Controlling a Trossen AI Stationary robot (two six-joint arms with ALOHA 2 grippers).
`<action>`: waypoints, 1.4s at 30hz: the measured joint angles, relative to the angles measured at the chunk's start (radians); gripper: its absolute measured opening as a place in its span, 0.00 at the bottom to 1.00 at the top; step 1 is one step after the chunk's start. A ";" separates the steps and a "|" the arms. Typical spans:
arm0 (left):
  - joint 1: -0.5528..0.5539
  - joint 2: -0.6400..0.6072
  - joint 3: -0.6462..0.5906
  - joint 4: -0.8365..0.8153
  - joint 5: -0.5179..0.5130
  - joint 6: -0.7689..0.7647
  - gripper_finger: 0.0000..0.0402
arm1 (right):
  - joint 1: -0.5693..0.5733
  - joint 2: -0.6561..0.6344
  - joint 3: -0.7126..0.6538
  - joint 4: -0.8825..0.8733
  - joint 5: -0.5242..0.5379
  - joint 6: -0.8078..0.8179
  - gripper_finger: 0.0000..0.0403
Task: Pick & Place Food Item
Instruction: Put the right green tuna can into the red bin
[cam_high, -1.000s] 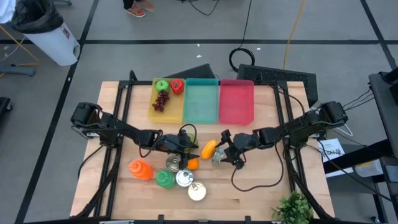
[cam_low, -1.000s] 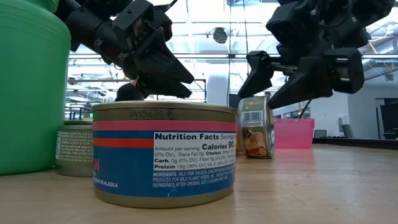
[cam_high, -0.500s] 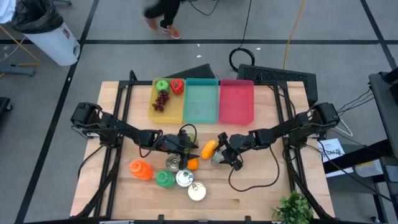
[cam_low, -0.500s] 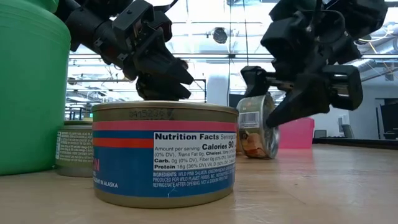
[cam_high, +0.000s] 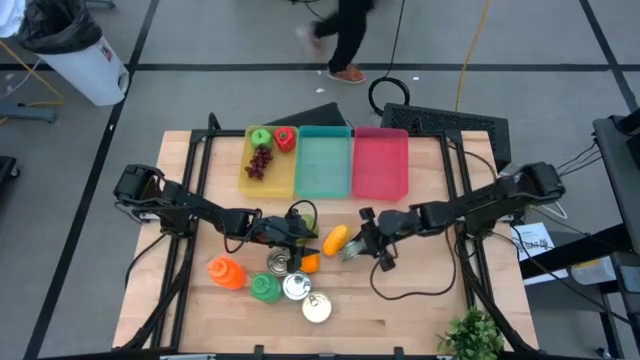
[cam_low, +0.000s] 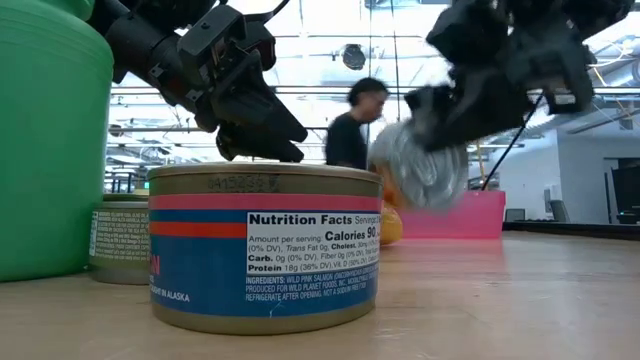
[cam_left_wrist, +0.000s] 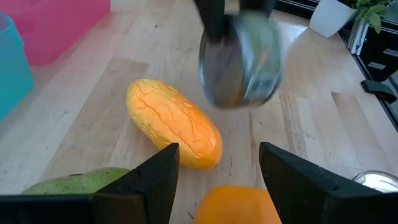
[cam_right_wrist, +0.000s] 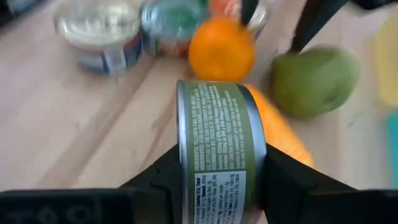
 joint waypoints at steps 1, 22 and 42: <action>0.000 0.000 0.000 0.000 0.000 0.001 0.57 | -0.001 -0.028 0.000 0.007 0.023 0.017 0.35; 0.000 0.000 0.000 0.009 -0.002 0.038 0.57 | -0.596 -0.255 -0.035 -0.210 0.295 0.425 0.35; 0.000 0.000 0.000 0.009 -0.027 0.036 0.57 | -0.567 -0.061 -0.058 -0.145 0.039 0.483 0.38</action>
